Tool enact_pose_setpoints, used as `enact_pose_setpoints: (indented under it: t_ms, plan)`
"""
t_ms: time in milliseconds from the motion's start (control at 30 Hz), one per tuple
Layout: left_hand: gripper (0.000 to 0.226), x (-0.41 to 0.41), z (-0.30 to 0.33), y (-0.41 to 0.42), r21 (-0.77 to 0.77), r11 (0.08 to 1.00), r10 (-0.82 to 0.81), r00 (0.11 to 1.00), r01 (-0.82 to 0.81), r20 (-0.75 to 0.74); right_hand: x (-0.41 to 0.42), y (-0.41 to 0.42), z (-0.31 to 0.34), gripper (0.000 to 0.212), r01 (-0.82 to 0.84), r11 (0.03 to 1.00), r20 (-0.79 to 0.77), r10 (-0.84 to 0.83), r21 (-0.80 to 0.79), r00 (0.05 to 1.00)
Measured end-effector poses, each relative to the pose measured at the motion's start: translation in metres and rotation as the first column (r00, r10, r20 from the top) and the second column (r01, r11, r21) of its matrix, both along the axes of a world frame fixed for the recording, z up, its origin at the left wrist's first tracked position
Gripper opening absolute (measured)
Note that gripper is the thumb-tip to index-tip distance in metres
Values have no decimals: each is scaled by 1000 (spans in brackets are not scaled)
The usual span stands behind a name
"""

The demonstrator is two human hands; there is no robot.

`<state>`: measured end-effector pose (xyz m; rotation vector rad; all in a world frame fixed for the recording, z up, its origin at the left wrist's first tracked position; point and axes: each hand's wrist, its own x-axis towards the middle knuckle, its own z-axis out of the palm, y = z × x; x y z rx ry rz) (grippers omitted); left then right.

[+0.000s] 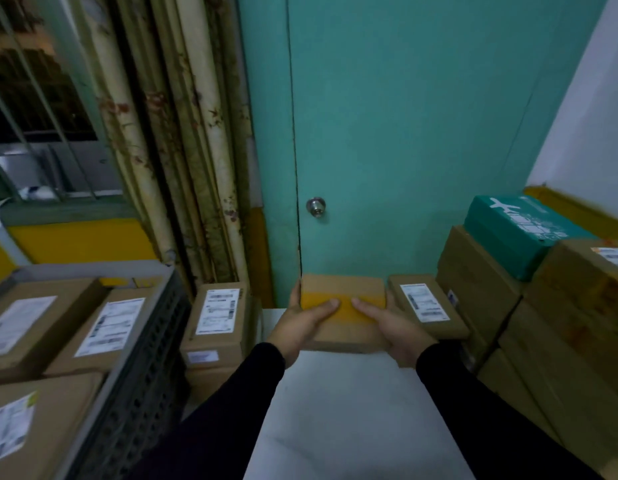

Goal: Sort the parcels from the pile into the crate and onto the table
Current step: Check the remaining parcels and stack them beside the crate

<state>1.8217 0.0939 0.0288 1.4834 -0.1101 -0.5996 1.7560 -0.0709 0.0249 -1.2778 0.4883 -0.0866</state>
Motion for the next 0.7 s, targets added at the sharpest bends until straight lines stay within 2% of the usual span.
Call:
enact_pose_setpoints:
  t_ms: [133, 300, 367, 467, 500, 600, 700]
  plan:
    - [93, -16, -14, 36, -81, 994, 63, 996, -69, -70, -8, 35, -8, 83, -61, 998, -45, 60, -27, 997]
    - [80, -32, -27, 77, -25, 995, 90, 991, -93, -103, -21, 73, -19, 84, -123, 992, -97, 122, -8, 988]
    - [88, -35, -27, 85, -10, 996, 91, 991, -92, -93, -24, 80, -21, 82, -125, 992, -90, 125, -2, 988]
    - [118, -37, -27, 92, -6, 997, 77, 994, -78, -80, -28, 86, -18, 78, -122, 993, -79, 121, 1, 989]
    - [117, -37, -27, 93, -12, 997, 72, 994, -73, -81, -27, 86, -18, 79, -121, 993, -72, 120, -2, 990]
    - [83, -43, -25, 95, -5, 998, 55, 998, -55, -44, -31, 84, -20, 87, -134, 990, -77, 132, -30, 988]
    - [78, -48, -24, 94, 11, 999, 31, 999, -31, -14, -39, 83, -25, 86, -98, 995, -44, 97, -29, 994]
